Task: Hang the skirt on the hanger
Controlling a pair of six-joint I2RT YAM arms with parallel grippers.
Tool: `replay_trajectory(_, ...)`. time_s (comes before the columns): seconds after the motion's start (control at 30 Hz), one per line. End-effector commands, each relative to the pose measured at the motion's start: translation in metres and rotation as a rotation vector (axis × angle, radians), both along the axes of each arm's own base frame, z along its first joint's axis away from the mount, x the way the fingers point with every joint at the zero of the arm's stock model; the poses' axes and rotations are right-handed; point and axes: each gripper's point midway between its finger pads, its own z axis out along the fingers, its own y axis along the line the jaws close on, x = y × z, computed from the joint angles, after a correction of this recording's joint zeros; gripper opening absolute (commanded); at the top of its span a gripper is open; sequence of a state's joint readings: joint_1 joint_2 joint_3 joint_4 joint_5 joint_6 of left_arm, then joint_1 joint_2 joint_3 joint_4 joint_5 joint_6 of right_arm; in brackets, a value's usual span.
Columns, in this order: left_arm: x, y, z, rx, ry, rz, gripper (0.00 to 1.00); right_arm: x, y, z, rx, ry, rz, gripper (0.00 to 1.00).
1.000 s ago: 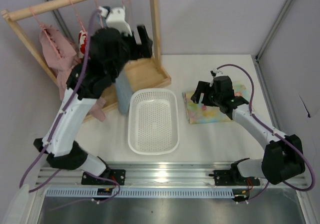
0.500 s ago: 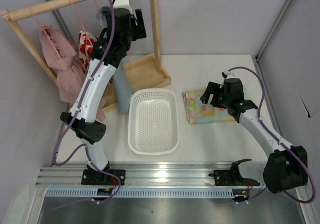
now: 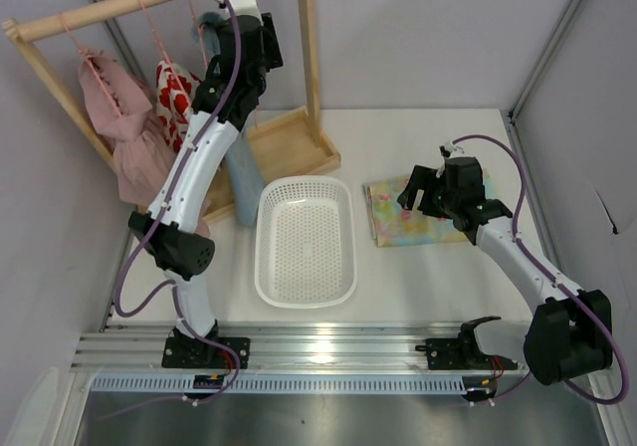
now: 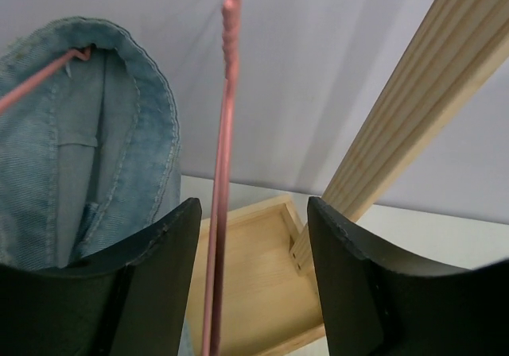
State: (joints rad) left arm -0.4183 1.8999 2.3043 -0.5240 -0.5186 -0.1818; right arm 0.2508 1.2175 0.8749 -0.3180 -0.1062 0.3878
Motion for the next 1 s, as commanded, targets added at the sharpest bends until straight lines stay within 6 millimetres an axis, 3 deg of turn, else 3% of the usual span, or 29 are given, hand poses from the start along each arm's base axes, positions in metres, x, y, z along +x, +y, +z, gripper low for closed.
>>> replay_trajectory(0.0,0.014,0.005,-0.002,0.028,-0.029,0.036,0.61,0.002,0.001,0.007,-0.001,-0.022,0.014,0.85)
replay_trajectory(0.37,0.017,0.014,-0.039,0.067,0.022,0.101,0.55,0.001,0.003,0.005,0.009,-0.011,0.019,0.84)
replay_trajectory(0.4,0.013,0.016,-0.033,0.059,0.008,0.103,0.54,0.001,0.003,0.005,0.008,-0.011,0.020,0.84)
replay_trajectory(0.47,0.012,0.016,-0.040,0.059,0.014,0.100,0.54,0.001,0.004,0.005,0.011,-0.008,0.021,0.84)
replay_trajectory(0.7,0.007,0.017,-0.044,0.063,0.019,0.090,0.40,0.001,0.005,0.005,0.019,-0.006,0.021,0.84)
replay_trajectory(0.97,0.000,0.025,-0.031,0.081,-0.012,0.117,0.37,0.000,0.004,0.006,0.019,-0.007,0.021,0.84)
